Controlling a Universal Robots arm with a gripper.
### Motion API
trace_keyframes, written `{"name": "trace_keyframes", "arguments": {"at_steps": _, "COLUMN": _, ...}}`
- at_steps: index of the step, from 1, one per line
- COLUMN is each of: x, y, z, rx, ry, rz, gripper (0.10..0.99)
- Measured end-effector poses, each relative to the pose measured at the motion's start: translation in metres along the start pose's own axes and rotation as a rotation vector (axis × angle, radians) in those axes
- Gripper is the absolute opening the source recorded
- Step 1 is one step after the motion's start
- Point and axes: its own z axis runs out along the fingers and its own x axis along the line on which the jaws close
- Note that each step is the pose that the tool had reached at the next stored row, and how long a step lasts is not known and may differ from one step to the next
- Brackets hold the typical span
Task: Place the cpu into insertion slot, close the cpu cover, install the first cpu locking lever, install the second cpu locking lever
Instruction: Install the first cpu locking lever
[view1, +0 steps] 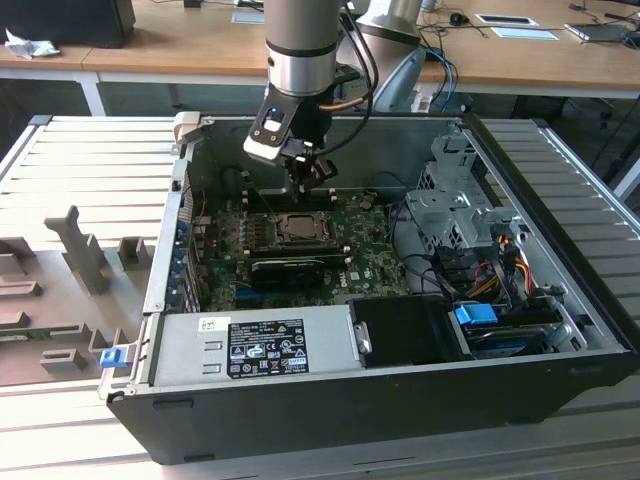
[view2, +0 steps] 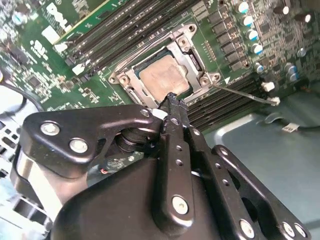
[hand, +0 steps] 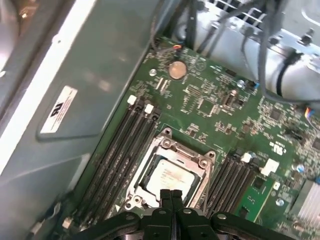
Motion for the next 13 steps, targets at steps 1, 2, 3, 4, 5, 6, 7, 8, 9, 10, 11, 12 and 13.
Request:
{"name": "trace_keyframes", "arguments": {"at_steps": 1, "x": 0.0000, "y": 0.0000, "z": 0.0000, "rx": 0.000, "ry": 0.0007, "rz": -0.014, "gripper": 0.106}}
{"name": "trace_keyframes", "arguments": {"at_steps": 2, "x": 0.0000, "y": 0.0000, "z": 0.0001, "rx": 0.000, "ry": 0.0018, "rz": -0.035, "gripper": 0.106}}
{"name": "trace_keyframes", "arguments": {"at_steps": 3, "x": 0.0000, "y": 0.0000, "z": 0.0001, "rx": 0.000, "ry": 0.0029, "rz": -0.055, "gripper": 0.106}}
{"name": "trace_keyframes", "arguments": {"at_steps": 4, "x": 0.0000, "y": 0.0000, "z": 0.0001, "rx": 0.000, "ry": 0.0040, "rz": -0.077, "gripper": 0.106}}
{"name": "trace_keyframes", "arguments": {"at_steps": 5, "x": 0.0000, "y": 0.0000, "z": 0.0002, "rx": 0.001, "ry": 0.0050, "rz": -0.097, "gripper": 0.106}}
{"name": "trace_keyframes", "arguments": {"at_steps": 6, "x": 0.0000, "y": 0.0000, "z": 0.0002, "rx": 0.001, "ry": 0.0058, "rz": -0.111, "gripper": 0.106}}
{"name": "trace_keyframes", "arguments": {"at_steps": 7, "x": 0.0000, "y": 0.0000, "z": 0.0002, "rx": 0.001, "ry": 0.0065, "rz": -0.124, "gripper": 0.106}}
{"name": "trace_keyframes", "arguments": {"at_steps": 8, "x": 0.0000, "y": 0.0000, "z": 0.0002, "rx": 0.001, "ry": 0.0071, "rz": -0.137, "gripper": 0.106}}
{"name": "trace_keyframes", "arguments": {"at_steps": 9, "x": 0.0000, "y": 0.0000, "z": 0.0003, "rx": 0.001, "ry": 0.0078, "rz": -0.150, "gripper": 0.106}}
{"name": "trace_keyframes", "arguments": {"at_steps": 10, "x": 0.0000, "y": 0.0000, "z": 0.0003, "rx": 0.001, "ry": 0.0086, "rz": -0.165, "gripper": 0.106}}
{"name": "trace_keyframes", "arguments": {"at_steps": 11, "x": 0.0000, "y": 0.0000, "z": 0.0003, "rx": 0.001, "ry": 0.0092, "rz": -0.178, "gripper": 0.106}}
{"name": "trace_keyframes", "arguments": {"at_steps": 12, "x": 0.0000, "y": 0.0000, "z": 0.0003, "rx": 0.001, "ry": 0.0102, "rz": -0.197, "gripper": 0.106}}
{"name": "trace_keyframes", "arguments": {"at_steps": 13, "x": 0.0000, "y": 0.0000, "z": 0.0003, "rx": 0.001, "ry": 0.0113, "rz": -0.217, "gripper": 0.106}}
